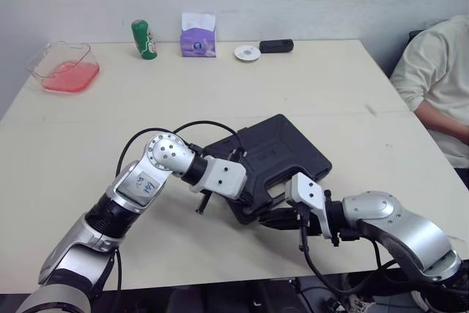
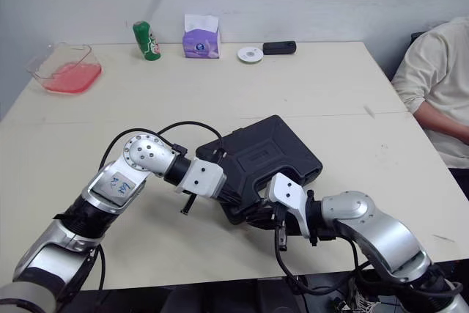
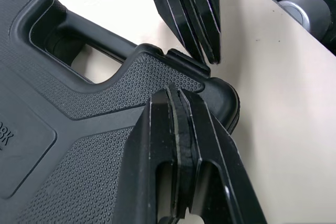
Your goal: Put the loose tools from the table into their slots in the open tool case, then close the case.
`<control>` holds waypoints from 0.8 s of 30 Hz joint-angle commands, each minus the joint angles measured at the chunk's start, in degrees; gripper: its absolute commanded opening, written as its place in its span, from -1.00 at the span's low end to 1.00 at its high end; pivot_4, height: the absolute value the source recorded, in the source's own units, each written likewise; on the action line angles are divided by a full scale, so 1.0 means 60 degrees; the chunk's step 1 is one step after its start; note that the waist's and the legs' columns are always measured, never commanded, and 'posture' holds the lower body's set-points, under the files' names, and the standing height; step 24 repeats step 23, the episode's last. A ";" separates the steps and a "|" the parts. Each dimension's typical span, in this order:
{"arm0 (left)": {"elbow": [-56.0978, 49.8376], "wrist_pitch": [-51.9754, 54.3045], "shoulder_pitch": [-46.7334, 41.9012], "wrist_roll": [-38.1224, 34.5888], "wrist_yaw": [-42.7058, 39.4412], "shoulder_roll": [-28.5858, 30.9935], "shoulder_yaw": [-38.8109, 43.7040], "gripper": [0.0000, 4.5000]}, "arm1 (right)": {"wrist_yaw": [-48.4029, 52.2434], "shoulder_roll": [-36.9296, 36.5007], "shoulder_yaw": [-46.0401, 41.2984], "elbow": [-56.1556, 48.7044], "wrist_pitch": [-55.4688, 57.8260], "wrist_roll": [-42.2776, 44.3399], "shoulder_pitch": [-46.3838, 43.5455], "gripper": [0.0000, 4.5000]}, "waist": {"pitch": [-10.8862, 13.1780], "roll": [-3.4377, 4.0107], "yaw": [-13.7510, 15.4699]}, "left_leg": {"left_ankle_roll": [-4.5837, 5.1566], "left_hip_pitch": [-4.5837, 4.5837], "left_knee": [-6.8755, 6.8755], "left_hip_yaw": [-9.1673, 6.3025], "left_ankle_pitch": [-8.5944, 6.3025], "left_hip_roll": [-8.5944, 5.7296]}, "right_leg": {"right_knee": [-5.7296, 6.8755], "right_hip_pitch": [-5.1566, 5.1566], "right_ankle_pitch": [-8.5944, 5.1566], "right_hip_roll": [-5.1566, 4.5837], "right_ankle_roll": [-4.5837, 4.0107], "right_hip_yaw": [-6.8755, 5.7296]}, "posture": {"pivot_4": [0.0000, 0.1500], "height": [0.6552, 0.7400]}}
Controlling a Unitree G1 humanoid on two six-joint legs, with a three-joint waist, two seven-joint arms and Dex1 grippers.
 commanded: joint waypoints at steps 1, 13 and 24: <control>-0.0175 0.1801 0.0589 -0.1027 0.0229 0.0081 0.0806 -0.98 | 0.0195 -0.0784 -0.1525 -0.0552 -0.0642 -0.0010 0.0556 -1.00 | 0.0010 0.0014 -0.0012 | 0.0001 -0.0004 0.0000 0.0000 0.0000 -0.0003 | 0.0000 0.0000 0.0001 -0.0004 0.0002 -0.0001 | 1.00 0.63; -0.2536 0.7496 0.3778 -0.6812 0.0286 0.3642 0.8734 1.00 | 0.3109 -0.3254 -0.7955 0.1515 -0.0274 0.1684 0.2497 0.99 | 0.0113 0.0019 -0.0067 | -0.0036 -0.0039 -0.0025 -0.0016 -0.0017 0.0052 | -0.0004 -0.0056 -0.0037 0.0011 -0.0055 -0.0069 | 1.00 0.63; -0.2102 0.7400 0.5368 -0.7125 0.0255 0.4919 1.1144 1.00 | 0.3172 -0.3630 -0.7665 0.4089 -0.2114 0.0589 0.1328 0.99 | 0.0195 0.0080 -0.0043 | -0.0033 -0.0038 -0.0033 0.0005 -0.0018 0.0035 | -0.0071 -0.0042 -0.0042 -0.0016 -0.0064 -0.0072 | 1.00 0.63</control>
